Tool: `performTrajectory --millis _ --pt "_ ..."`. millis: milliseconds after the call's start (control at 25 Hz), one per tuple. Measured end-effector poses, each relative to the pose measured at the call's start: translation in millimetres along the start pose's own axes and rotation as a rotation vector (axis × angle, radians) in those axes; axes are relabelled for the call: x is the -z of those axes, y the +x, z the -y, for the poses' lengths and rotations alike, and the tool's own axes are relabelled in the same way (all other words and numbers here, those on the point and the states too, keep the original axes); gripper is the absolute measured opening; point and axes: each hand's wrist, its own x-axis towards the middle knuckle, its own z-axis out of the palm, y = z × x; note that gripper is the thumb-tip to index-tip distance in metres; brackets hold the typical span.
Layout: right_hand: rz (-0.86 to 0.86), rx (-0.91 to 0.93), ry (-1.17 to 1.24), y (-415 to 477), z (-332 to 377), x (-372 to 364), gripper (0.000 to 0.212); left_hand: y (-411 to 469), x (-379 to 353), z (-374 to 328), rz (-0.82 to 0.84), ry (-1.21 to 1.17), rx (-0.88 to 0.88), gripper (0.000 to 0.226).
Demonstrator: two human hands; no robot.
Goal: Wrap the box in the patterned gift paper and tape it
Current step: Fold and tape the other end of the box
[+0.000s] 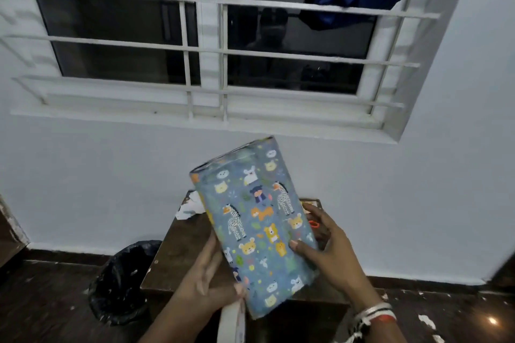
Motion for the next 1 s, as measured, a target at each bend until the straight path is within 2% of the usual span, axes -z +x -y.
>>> performTrajectory --millis 120,240,360,600,840,1000 --pt "-0.027 0.059 -0.016 8.0 0.1 -22.6 0.077 23.2 11.1 -18.8 0.008 0.056 -0.113 0.1" --pt "-0.075 0.107 -0.006 29.6 -3.1 -34.9 0.074 48.7 24.9 -14.9 -0.027 0.034 -0.147 0.103" --pt "-0.074 0.077 -0.005 43.8 -18.5 -41.4 0.075 66.6 35.0 -1.7 -0.004 0.044 -0.113 0.115" --pt "-0.164 -0.036 -0.152 43.1 -51.5 -55.8 0.085 87.4 38.9 7.8 -0.05 0.006 -0.105 0.103" --pt "-0.242 -0.008 -0.244 39.6 -51.2 -63.6 0.089 84.4 42.2 9.6 -0.092 -0.014 -0.092 0.103" --pt "-0.231 0.006 -0.227 36.3 -50.2 -59.1 0.098 75.6 44.0 8.9 -0.104 -0.013 -0.062 0.123"
